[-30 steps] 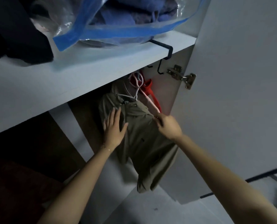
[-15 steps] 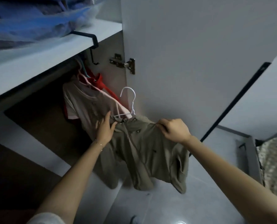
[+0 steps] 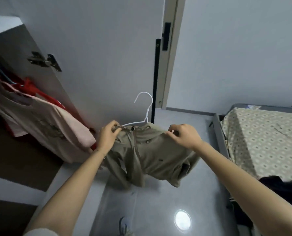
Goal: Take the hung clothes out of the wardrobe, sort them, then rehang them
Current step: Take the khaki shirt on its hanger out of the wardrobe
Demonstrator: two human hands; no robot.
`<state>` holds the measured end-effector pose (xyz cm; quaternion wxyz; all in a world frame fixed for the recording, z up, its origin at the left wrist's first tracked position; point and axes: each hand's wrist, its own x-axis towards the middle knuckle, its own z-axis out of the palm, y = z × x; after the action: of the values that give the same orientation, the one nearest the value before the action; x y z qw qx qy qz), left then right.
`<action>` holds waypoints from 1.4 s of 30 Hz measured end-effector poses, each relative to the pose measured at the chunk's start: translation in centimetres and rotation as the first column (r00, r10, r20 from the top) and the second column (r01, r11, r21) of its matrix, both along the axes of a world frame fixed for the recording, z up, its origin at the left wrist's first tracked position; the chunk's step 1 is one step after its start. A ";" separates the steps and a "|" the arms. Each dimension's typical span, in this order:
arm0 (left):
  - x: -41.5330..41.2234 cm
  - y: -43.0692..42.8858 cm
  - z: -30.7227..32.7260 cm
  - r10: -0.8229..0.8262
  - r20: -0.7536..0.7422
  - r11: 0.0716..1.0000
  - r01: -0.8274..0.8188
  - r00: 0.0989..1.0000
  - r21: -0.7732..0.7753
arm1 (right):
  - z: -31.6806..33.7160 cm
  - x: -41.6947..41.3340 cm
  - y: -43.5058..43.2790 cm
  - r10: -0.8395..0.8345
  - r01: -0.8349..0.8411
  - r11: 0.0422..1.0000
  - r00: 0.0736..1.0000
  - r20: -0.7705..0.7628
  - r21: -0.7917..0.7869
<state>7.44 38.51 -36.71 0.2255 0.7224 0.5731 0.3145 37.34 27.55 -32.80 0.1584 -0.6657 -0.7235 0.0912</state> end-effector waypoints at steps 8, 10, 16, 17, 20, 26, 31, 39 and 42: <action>13.7 -4.0 -0.1 -0.221 0.029 0.975 0.220 0.975 0.023 | 0.7 10.7 -9.6 -0.282 0.277 0.959 0.952 -0.120 -0.064; 16.9 -4.6 -0.5 -0.271 0.031 0.963 0.270 0.962 0.010 | 1.1 13.0 -11.8 -0.357 0.348 0.934 0.923 -0.146 -0.088; 28.6 -6.7 -0.6 -0.511 -0.040 0.859 0.512 0.859 0.022 | 1.1 19.8 -19.5 -0.577 0.570 0.816 0.794 -0.190 -0.097; 30.6 -7.1 -0.5 -0.562 -0.032 0.827 0.562 0.827 0.018 | 1.1 20.7 -20.8 -0.615 0.606 0.788 0.765 -0.193 -0.108; 36.4 -7.9 -0.8 -0.678 -0.031 0.734 0.679 0.734 0.019 | 1.1 23.2 -24.4 -0.722 0.709 0.689 0.655 -0.222 -0.150; 47.9 -9.8 -1.0 -0.854 -0.017 0.519 0.854 0.519 0.032 | 1.4 27.4 -30.0 -0.869 0.863 0.470 0.415 -0.270 -0.183; 55.9 -12.7 0.1 -0.928 -0.012 0.368 0.924 0.371 0.104 | 2.3 29.3 -34.3 -0.916 0.928 0.311 0.236 -0.325 -0.204; 66.1 -20.4 2.1 -0.967 0.130 0.236 0.964 0.221 0.119 | 4.7 31.5 -41.5 -0.935 0.986 0.058 0.000 -0.354 -0.154; 69.5 -23.7 2.9 -0.978 0.153 0.160 0.977 0.138 0.142 | 5.0 32.5 -44.4 -0.940 0.995 -0.032 -0.063 -0.336 -0.096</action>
<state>76.92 14.79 -33.83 0.4310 0.8842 -0.0607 0.1694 69.83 -16.82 -27.76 0.3433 -0.9391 -0.0002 -0.0141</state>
